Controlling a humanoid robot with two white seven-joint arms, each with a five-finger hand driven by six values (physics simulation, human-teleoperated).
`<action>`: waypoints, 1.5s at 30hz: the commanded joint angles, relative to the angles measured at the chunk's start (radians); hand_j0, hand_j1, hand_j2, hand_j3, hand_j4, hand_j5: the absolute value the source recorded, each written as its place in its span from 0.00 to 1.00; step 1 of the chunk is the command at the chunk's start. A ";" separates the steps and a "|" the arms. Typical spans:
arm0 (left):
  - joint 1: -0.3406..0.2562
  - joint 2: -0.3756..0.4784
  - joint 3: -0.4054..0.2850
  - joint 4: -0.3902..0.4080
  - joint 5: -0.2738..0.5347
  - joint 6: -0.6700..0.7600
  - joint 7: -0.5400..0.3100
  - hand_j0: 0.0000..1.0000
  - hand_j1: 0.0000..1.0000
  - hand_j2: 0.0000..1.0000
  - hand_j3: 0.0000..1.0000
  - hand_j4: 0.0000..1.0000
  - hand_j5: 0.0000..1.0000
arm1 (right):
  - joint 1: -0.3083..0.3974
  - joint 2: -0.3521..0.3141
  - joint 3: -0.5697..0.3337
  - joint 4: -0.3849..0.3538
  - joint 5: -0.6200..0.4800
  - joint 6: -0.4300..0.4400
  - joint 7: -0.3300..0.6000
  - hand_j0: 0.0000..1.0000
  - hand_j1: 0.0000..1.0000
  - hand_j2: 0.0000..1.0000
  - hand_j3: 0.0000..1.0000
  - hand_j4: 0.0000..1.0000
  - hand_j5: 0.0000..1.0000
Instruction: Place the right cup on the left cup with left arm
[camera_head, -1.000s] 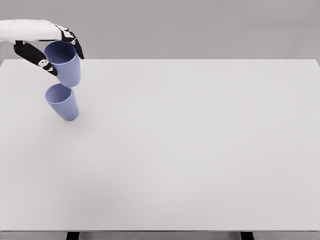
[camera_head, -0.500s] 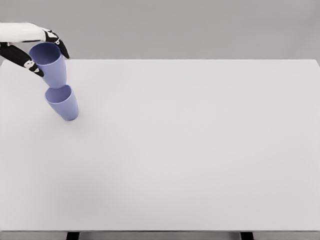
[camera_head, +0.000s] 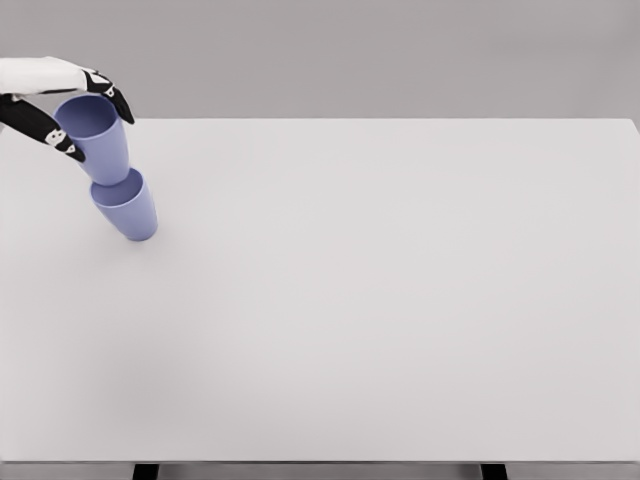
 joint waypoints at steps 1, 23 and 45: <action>0.000 0.001 0.002 -0.001 0.011 0.003 0.001 0.64 0.64 0.64 0.64 0.64 0.64 | 0.000 0.000 0.000 0.000 0.001 -0.001 0.000 1.00 1.00 1.00 1.00 1.00 1.00; 0.014 0.002 0.002 -0.010 0.015 0.003 0.001 0.64 0.64 0.64 0.64 0.64 0.64 | 0.000 0.000 0.000 0.000 0.001 -0.001 0.000 1.00 1.00 1.00 1.00 1.00 1.00; 0.029 0.024 -0.001 -0.041 0.052 0.003 0.001 0.64 0.64 0.64 0.64 0.64 0.64 | 0.000 0.000 0.000 0.000 0.001 -0.001 0.000 1.00 1.00 1.00 1.00 1.00 1.00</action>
